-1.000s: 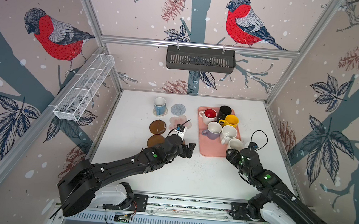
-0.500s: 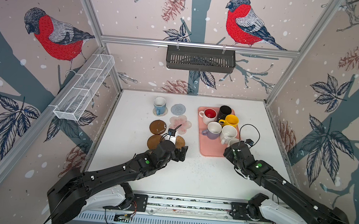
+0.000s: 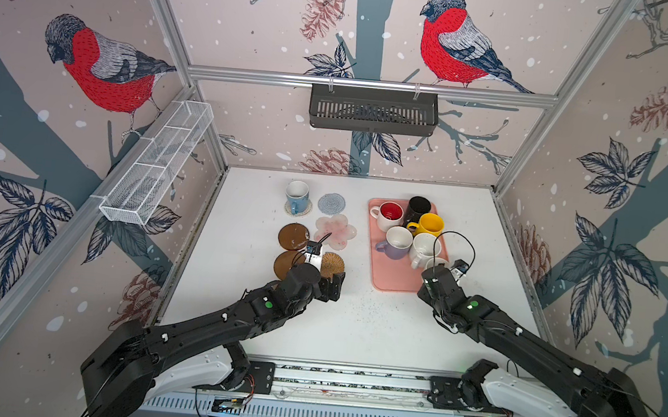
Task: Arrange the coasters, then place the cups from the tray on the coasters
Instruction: 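Close the right gripper on the plain white mug's rim while the left gripper withdraws, then lift the plain white mug off the tray with the right gripper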
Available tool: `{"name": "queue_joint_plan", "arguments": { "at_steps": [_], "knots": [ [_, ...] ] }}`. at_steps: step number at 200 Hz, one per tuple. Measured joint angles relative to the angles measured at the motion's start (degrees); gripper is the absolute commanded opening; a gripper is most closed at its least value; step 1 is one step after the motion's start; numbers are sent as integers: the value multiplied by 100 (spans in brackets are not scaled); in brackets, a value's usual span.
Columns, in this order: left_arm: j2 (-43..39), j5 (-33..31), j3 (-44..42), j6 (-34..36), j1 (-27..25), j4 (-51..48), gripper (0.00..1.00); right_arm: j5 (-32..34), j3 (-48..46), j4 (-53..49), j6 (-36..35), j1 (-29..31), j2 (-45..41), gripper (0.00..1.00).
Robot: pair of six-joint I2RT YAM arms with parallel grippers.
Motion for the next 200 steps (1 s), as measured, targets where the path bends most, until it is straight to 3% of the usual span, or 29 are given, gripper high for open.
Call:
{"name": "queue_joint_plan", "arguments": {
  "at_steps": [23, 110, 200],
  "knots": [
    [9, 0, 2, 0, 50, -9, 95, 70, 66, -72, -111, 22, 42, 33],
    [-24, 37, 225, 105, 302, -247, 95, 63, 144, -153, -555, 63, 514, 37],
    [-11, 39, 466, 149, 372, -514, 95, 46, 280, -103, -977, -92, 861, 26]
  ]
}}
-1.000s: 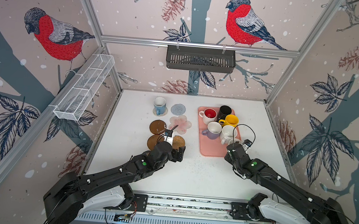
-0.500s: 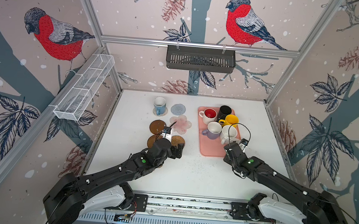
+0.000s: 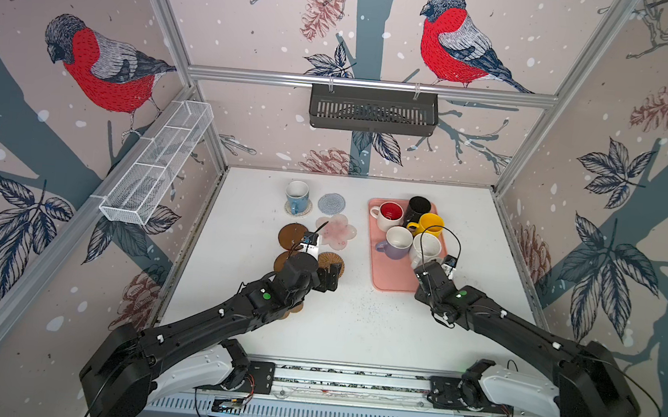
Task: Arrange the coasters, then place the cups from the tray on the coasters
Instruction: 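Lift the plain white mug off the tray with the right gripper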
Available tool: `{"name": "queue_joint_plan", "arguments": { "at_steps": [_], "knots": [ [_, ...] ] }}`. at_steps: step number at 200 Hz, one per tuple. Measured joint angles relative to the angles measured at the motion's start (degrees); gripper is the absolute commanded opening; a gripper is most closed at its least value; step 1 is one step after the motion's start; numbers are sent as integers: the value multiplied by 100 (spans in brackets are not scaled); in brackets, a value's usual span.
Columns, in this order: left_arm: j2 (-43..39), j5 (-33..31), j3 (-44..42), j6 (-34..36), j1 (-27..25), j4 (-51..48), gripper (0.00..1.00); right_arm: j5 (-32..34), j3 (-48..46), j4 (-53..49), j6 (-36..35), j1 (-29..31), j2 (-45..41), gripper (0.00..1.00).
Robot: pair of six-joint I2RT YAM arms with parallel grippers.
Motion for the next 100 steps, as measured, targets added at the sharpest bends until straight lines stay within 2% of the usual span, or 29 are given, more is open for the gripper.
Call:
{"name": "queue_joint_plan", "arguments": {
  "at_steps": [32, 73, 100],
  "knots": [
    [11, 68, 31, 2, 4, -11, 95, 2, 0, 22, -48, -2, -9, 19],
    [52, 83, 48, 0, 4, -13, 95, 2, -46, 22, -153, 7, -125, 18],
    [59, 83, 72, 0, 4, -13, 95, 2, -146, 24, -155, 7, -334, 8]
  ]
}}
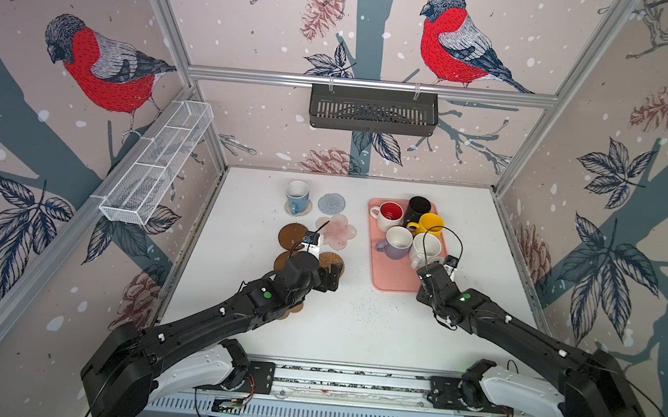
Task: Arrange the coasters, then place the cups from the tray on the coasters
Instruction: 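Lift the plain white mug off the tray with the right gripper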
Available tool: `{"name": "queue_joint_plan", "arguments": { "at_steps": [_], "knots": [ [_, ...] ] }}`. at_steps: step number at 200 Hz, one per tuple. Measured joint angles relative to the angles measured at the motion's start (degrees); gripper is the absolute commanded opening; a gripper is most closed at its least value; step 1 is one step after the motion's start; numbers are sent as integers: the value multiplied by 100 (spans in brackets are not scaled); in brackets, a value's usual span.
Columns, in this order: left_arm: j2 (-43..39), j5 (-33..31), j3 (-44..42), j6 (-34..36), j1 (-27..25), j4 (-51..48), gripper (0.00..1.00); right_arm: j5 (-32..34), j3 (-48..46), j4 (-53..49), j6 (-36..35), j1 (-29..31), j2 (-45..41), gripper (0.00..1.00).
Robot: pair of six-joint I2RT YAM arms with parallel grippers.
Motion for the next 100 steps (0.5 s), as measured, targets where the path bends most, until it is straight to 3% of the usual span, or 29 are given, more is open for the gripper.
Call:
{"name": "queue_joint_plan", "arguments": {
  "at_steps": [100],
  "knots": [
    [-212, -28, 116, -7, 11, -208, 95, -50, 9, -278, -17, 0, -573, 3]
  ]
}}
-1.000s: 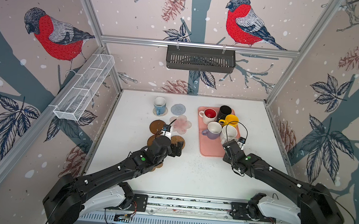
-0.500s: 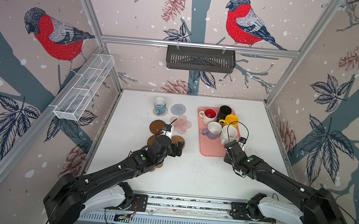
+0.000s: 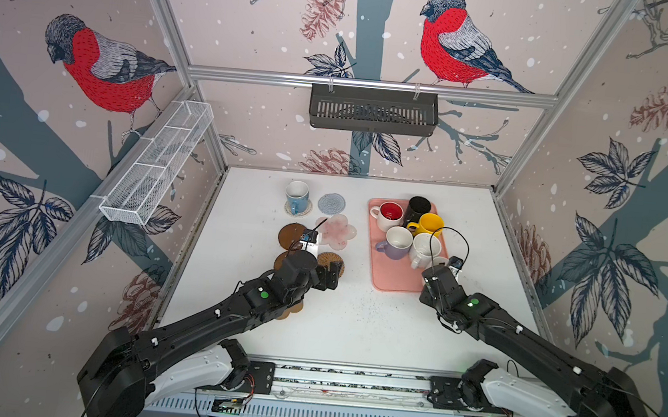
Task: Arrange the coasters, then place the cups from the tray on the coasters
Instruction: 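Lift the plain white mug off the tray with the right gripper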
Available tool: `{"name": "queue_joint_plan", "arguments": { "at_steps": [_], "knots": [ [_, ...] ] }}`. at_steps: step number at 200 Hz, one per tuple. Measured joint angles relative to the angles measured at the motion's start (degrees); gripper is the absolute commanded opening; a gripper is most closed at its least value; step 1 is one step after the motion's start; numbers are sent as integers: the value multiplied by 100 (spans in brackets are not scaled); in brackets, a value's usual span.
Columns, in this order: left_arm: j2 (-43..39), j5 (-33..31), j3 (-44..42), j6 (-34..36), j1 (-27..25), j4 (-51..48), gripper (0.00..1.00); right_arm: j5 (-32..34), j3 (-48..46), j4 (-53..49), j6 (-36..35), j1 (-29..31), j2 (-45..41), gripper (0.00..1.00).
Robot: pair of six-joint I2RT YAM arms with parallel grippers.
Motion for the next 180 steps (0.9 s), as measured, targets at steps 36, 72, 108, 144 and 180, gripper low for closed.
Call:
{"name": "queue_joint_plan", "arguments": {
  "at_steps": [36, 72, 108, 144, 180],
  "knots": [
    [-26, -2, 166, -37, 15, -136, 95, -87, 63, -199, 0, 70, -299, 2],
    [39, -24, 387, -37, 48, -225, 95, -181, 116, -435, 7, 337, -619, 2],
    [39, -79, 439, -39, 122, -278, 95, -267, 125, -614, 66, 802, -861, 2],
    [-28, -118, 420, -83, 155, -358, 95, -271, 170, -647, 170, 1528, -671, 1],
    [-216, -199, 345, -164, 181, -398, 95, -227, 341, -579, 170, 2205, -236, 2]
  ]
}}
